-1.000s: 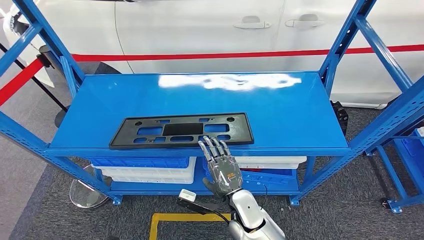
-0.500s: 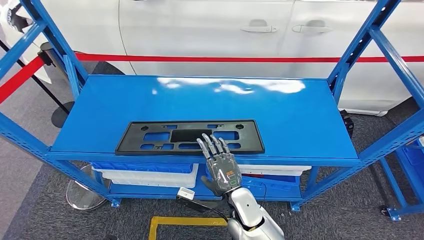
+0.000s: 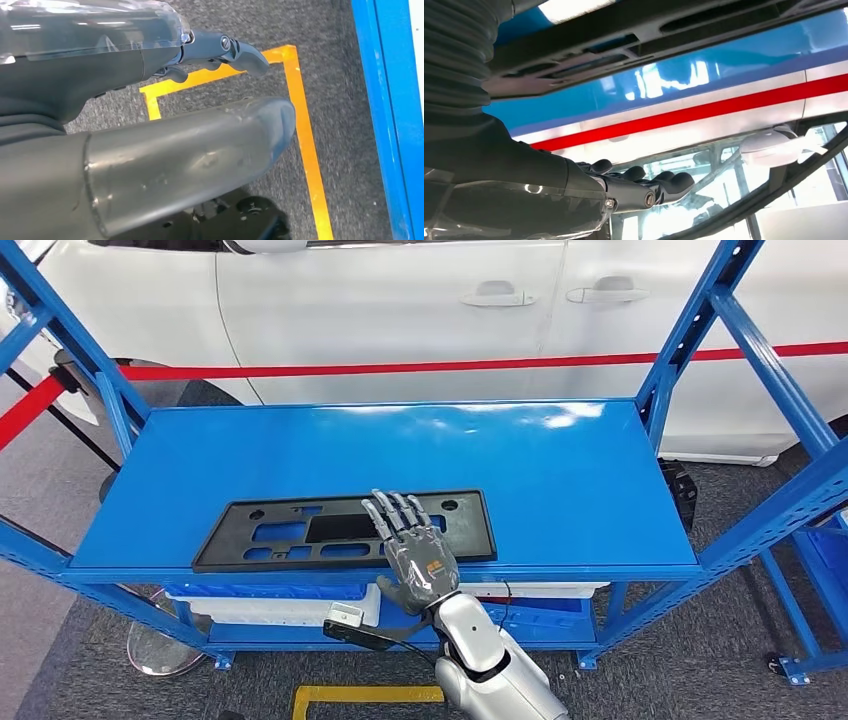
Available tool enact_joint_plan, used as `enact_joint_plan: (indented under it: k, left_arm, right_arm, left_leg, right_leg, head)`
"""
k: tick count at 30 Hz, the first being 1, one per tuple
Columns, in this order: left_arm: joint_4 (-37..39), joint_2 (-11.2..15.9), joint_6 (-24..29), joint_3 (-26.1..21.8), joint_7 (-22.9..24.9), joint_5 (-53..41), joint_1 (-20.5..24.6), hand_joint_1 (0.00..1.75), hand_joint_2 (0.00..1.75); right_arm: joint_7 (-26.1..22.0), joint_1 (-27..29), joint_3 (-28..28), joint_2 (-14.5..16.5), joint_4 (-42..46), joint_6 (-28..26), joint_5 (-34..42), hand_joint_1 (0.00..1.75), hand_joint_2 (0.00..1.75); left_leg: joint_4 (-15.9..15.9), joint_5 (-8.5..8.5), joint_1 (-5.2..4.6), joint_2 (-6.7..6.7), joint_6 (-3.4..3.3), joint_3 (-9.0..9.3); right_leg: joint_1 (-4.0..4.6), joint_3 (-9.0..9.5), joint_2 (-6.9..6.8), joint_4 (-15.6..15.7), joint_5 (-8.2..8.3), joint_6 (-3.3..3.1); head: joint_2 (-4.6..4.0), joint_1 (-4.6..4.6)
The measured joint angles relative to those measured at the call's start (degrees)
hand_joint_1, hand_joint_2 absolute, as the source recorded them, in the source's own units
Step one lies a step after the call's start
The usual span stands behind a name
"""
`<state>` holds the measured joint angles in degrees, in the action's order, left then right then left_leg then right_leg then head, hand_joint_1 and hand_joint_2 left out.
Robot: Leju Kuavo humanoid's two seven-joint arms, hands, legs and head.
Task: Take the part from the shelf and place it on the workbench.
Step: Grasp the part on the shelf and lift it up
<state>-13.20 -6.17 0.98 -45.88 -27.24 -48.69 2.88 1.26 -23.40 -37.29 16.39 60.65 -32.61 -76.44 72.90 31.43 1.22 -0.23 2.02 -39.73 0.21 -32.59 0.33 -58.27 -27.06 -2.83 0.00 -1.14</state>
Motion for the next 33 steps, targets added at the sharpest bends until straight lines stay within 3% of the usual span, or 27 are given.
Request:
enact_joint_plan:
  k: [2,3,4,6,9,10,12,13,14,15,17,19,24,26,28,29,30,31,33]
  left_arm:
    - [0.0,0.0,-0.1,0.0,0.0,-0.3,0.0,0.00,0.00]
    - [0.0,0.0,-0.1,0.0,0.0,-0.4,0.1,0.00,0.00]
    - [0.0,0.0,-0.1,0.0,0.1,-0.4,0.2,0.00,0.00]
    - [0.0,-0.1,-0.1,-0.1,0.1,-0.3,0.2,0.00,0.00]
    - [0.0,-0.3,-0.2,-0.1,0.1,-0.4,0.2,0.00,0.00]
    - [0.0,-0.4,-0.2,-0.1,0.0,-0.4,0.2,0.00,0.00]
    - [0.0,-0.5,0.0,-0.1,-0.2,-0.5,0.3,0.00,0.00]
    - [0.0,-0.5,0.0,-0.1,-0.3,-0.7,0.4,0.00,0.00]
    - [0.0,-0.6,0.1,-0.1,-0.4,-0.8,0.4,0.00,0.00]
    - [0.0,-0.7,0.2,-0.1,-0.4,-1.0,0.4,0.00,0.00]
    - [0.0,-0.9,0.1,-0.2,-0.4,-1.3,0.5,0.00,0.00]
    - [0.0,-1.1,0.0,-0.3,-0.5,-1.3,0.7,0.00,0.00]
    - [0.0,-1.3,-0.2,-0.6,-0.8,-1.3,1.1,0.00,0.00]
    - [0.0,-1.4,-0.3,-1.0,-0.8,-1.3,1.2,0.00,0.00]
    - [0.0,-1.4,-0.3,-1.3,-0.8,-1.3,1.1,0.00,0.00]
    - [0.0,-1.3,-0.3,-1.4,-0.8,-1.3,1.0,0.00,0.00]
    - [0.0,-1.3,-0.3,-1.5,-0.8,-1.3,1.0,0.00,0.00]
    - [0.0,-1.3,-0.3,-1.5,-0.8,-1.3,1.0,0.00,0.00]
    - [0.0,-1.3,-0.3,-1.6,-0.9,-1.3,1.0,0.00,0.00]
  right_arm:
    - [0.0,-1.2,-0.6,0.5,-0.5,0.5,0.3,0.00,1.75]
    - [0.0,-1.8,-0.8,0.8,-0.7,0.6,0.4,0.00,1.75]
    - [0.0,-2.3,-1.0,1.0,-0.9,0.7,0.5,0.00,1.75]
    - [-0.1,-2.9,-1.3,1.4,-1.3,0.9,0.7,0.00,1.75]
    - [-0.2,-3.7,-1.6,2.1,-1.8,1.0,0.8,0.00,1.75]
    - [-0.2,-4.0,-1.8,2.2,-2.0,1.0,0.8,0.00,1.75]
    - [-0.2,-4.5,-2.1,2.2,-2.8,1.1,0.8,0.00,1.75]
    - [-0.1,-4.6,-2.2,2.2,-3.3,1.3,0.8,0.00,1.75]
    - [0.0,-4.6,-2.4,2.2,-3.8,1.6,0.7,0.00,1.75]
    - [0.1,-4.7,-2.7,2.2,-4.2,2.1,0.5,0.00,1.75]
    - [0.5,-4.9,-3.3,2.2,-4.9,3.5,-0.3,0.00,1.75]
    - [0.8,-5.2,-3.9,2.2,-5.5,4.9,-1.3,0.00,1.75]
    - [0.9,-5.2,-5.2,2.2,-6.7,6.9,-2.0,0.00,1.75]
    - [0.8,-5.1,-5.4,2.2,-6.7,7.1,-1.9,0.00,1.75]
    - [0.8,-4.9,-5.4,2.2,-6.8,7.3,-1.9,0.00,1.75]
    - [0.7,-4.8,-5.4,2.1,-6.8,7.3,-1.9,0.00,1.75]
    - [0.7,-4.6,-5.4,2.1,-6.9,7.2,-1.7,0.00,1.75]
    - [0.5,-4.6,-5.4,2.2,-6.9,7.0,-1.4,0.00,1.75]
    - [0.3,-4.6,-5.4,2.2,-6.7,6.3,-0.8,0.00,1.75]
  left_leg:
    - [-7.6,-4.91,-0.16,0.02,-0.72,2.73]
    - [-11.0,-6.43,-0.36,0.03,-1.14,4.13]
    - [-13.1,-7.05,-0.58,0.04,-1.50,4.96]
    - [-14.3,-6.80,-0.93,-0.01,-1.91,5.28]
    - [-15.3,-6.96,-0.42,0.01,-2.58,5.83]
    - [-15.6,-6.99,-0.22,0.05,-2.82,6.08]
    - [-15.6,-6.80,-0.22,0.11,-3.11,6.26]
    - [-15.6,-6.67,-0.21,0.09,-3.16,6.35]
    - [-15.6,-6.52,-0.19,0.06,-3.13,6.50]
    - [-15.5,-6.33,-0.15,0.02,-3.03,6.73]
    - [-15.3,-5.80,-0.06,-0.09,-2.66,7.32]
    - [-15.0,-5.25,-0.25,-0.18,-2.01,7.57]
    - [-14.0,-3.93,-0.05,-0.08,-0.27,7.44]
    - [-8.5,-0.87,0.02,-0.03,0.08,4.98]
    - [-0.7,2.29,0.03,-0.03,0.30,1.07]
    - [1.4,2.54,0.03,-0.03,0.30,-0.11]
    - [1.1,1.56,0.03,-0.03,0.21,-0.17]
    - [-1.6,-0.38,0.02,-0.02,0.05,0.93]
    - [-9.8,-4.34,-0.14,-0.02,-0.43,4.66]
  right_leg:
    - [0.17,0.80,0.13,-0.1,-0.68,0.09]
    - [0.27,1.00,0.19,-0.2,-0.95,0.25]
    - [0.31,1.01,0.20,-0.2,-1.11,0.46]
    - [0.34,0.85,0.16,-0.2,-1.19,0.99]
    - [0.33,0.24,0.01,-1.6,-2.36,1.98]
    - [0.24,-1.02,-0.01,-4.2,-3.64,2.31]
    - [-0.16,-5.32,-0.03,-11.8,-6.70,2.82]
    - [-0.38,-7.47,-0.04,-15.2,-7.54,3.05]
    - [-0.58,-8.69,-0.05,-16.6,-7.16,3.22]
    - [-0.76,-8.74,-0.07,-15.7,-5.63,3.33]
    - [-1.01,-5.90,-0.20,-8.4,-0.89,3.31]
    - [-0.90,-3.14,-0.28,-2.2,1.49,2.96]
    - [-0.76,-2.19,-0.05,-0.4,1.51,1.14]
    - [-0.84,-1.95,-0.15,-0.1,1.50,0.59]
    - [-0.65,-1.94,-0.17,-0.2,1.37,0.33]
    - [-0.55,-1.92,-0.15,-0.3,1.30,0.26]
    - [-0.48,-1.84,-0.11,-0.3,1.21,0.25]
    - [-0.43,-1.70,-0.05,-0.4,1.10,0.29]
    - [-0.27,-1.35,0.04,-0.4,0.85,0.54]
  head:
    - [0.00,0.04]
    - [0.00,0.13]
    - [0.00,0.15]
    - [0.00,0.17]
    - [-0.01,0.20]
    - [-0.01,0.25]
    - [0.00,0.30]
    - [0.00,0.30]
    - [0.00,0.32]
    - [0.00,0.33]
    - [0.00,0.39]
    - [0.00,0.46]
    - [-0.01,0.31]
    - [-0.01,0.07]
    - [0.00,-0.07]
    - [0.00,-0.07]
    - [0.00,-0.09]
    - [0.00,-0.09]
    - [-0.01,-0.10]
